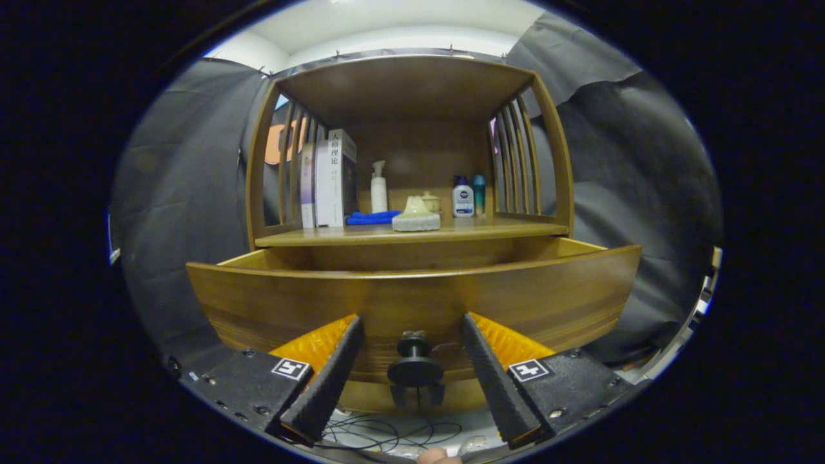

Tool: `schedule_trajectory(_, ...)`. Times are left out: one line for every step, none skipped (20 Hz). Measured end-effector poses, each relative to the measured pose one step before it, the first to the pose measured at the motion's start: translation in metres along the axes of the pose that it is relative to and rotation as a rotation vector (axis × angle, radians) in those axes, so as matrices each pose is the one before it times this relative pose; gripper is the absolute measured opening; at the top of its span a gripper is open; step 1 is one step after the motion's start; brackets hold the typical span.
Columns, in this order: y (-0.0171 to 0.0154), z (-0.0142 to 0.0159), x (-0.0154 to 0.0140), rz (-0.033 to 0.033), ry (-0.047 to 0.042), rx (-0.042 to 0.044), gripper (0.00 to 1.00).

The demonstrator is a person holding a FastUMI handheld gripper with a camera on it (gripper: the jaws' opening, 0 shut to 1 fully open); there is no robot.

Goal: Pull open the drawer, take out the items inside it, and place them on the countertop above the cabinet.

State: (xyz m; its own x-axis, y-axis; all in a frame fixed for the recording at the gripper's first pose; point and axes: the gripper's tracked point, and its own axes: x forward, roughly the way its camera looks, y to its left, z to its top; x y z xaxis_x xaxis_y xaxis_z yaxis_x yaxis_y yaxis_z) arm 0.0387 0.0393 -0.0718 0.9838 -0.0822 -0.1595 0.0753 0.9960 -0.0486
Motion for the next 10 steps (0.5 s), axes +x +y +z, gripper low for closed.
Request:
schedule_trajectory(-0.00117, 0.00419, 0.00503, 0.00185, -0.00453, 0.00234, 0.98)
schedule_trajectory(-0.00031, 0.0009, 0.006, 0.00136, 0.00005, 0.00087, 0.98)
schedule_trajectory(0.0004, 0.00023, 0.00499, 0.00111, 0.00143, 0.00191, 0.98)
schedule_trajectory(-0.00003, 0.00134, 0.00504, 0.00061, -0.00247, 0.00004, 0.98)
schedule_trajectory(0.00041, 0.00091, 0.0027, 0.00045, -0.00127, -0.00084, 0.98)
schedule_trajectory(0.00029, 0.00126, 0.00372, 0.0011, 0.00021, -0.00003, 0.98)
schedule_trajectory(-0.00031, 0.00019, 0.00489, 0.00112, 0.00174, 0.00058, 0.98)
schedule_trajectory(-0.00028, 0.00082, 0.0047, 0.00053, 0.00078, 0.00069, 0.98)
schedule_trajectory(0.00103, 0.00044, 0.0056, -0.00235, 0.00162, 0.00022, 0.98)
schedule_trajectory(0.00003, 0.00171, 0.00298, -0.00213, 0.00138, -0.00137, 0.98)
